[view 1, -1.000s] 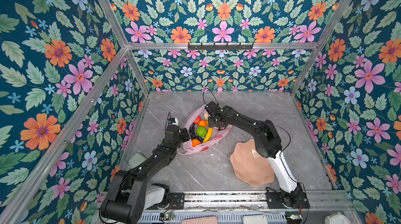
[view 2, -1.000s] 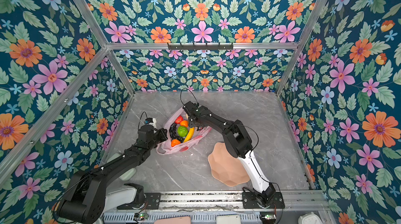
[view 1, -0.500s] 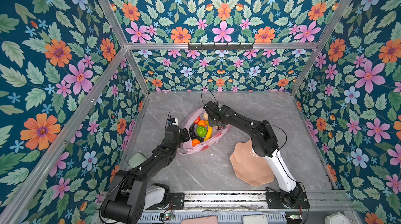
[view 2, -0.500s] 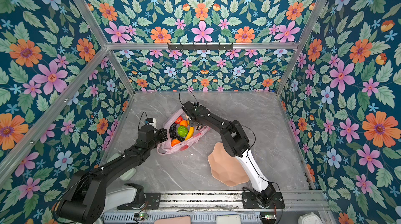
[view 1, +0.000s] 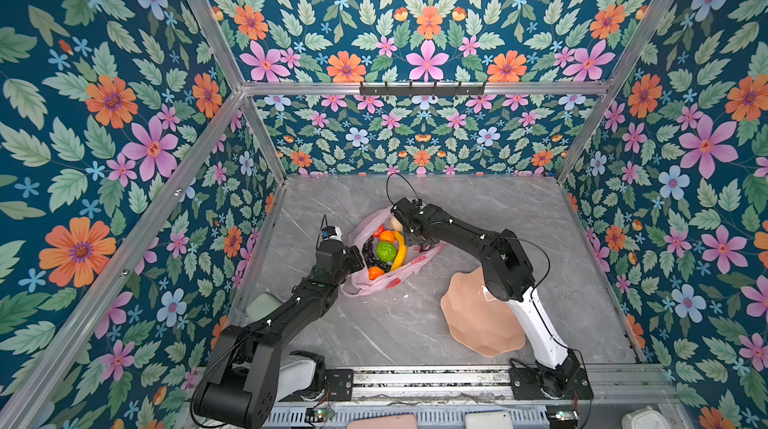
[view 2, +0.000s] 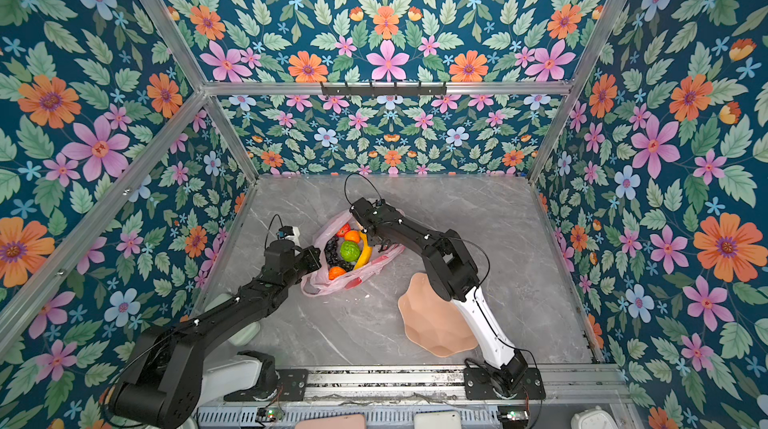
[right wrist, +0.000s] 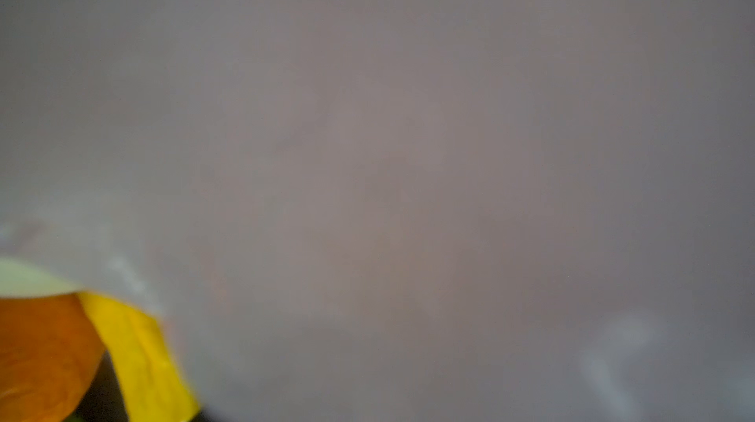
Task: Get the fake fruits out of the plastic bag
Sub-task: 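Close the right gripper on a pale fruit while the left gripper holds the rim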
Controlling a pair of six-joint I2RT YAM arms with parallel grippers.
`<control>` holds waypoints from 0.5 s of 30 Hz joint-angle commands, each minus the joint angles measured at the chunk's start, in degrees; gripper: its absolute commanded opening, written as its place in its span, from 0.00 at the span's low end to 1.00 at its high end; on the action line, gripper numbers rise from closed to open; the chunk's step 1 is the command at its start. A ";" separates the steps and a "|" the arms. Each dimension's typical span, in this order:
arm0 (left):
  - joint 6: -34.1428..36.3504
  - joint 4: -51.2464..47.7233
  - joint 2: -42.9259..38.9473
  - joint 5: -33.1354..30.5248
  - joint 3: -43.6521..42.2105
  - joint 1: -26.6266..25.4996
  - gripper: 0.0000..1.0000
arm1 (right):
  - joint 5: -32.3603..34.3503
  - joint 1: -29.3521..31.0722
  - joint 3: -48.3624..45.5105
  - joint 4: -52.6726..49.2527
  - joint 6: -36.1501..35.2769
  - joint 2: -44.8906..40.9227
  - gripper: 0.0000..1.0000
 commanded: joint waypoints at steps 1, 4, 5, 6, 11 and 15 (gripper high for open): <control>0.05 0.56 0.20 -0.12 0.19 0.03 0.00 | 1.65 0.10 -0.81 -0.60 0.84 -1.19 0.74; 0.05 0.70 0.38 -0.11 0.19 -0.01 0.00 | 1.12 0.23 -1.02 -1.00 1.08 -1.31 0.77; 0.05 0.74 0.44 -0.11 0.28 -0.01 0.00 | 1.18 0.34 -1.21 -1.07 1.14 -1.37 0.77; 0.05 0.72 0.47 -0.04 0.35 0.07 0.00 | 1.20 0.45 -1.42 -1.07 1.24 -1.55 0.77; 0.13 0.74 0.56 -0.11 0.57 0.00 0.00 | 1.21 1.22 -2.70 -1.78 2.60 -2.33 0.80; 0.14 0.83 0.73 -0.07 0.54 -0.01 0.00 | 0.58 1.25 -3.33 -1.63 3.40 -2.25 0.76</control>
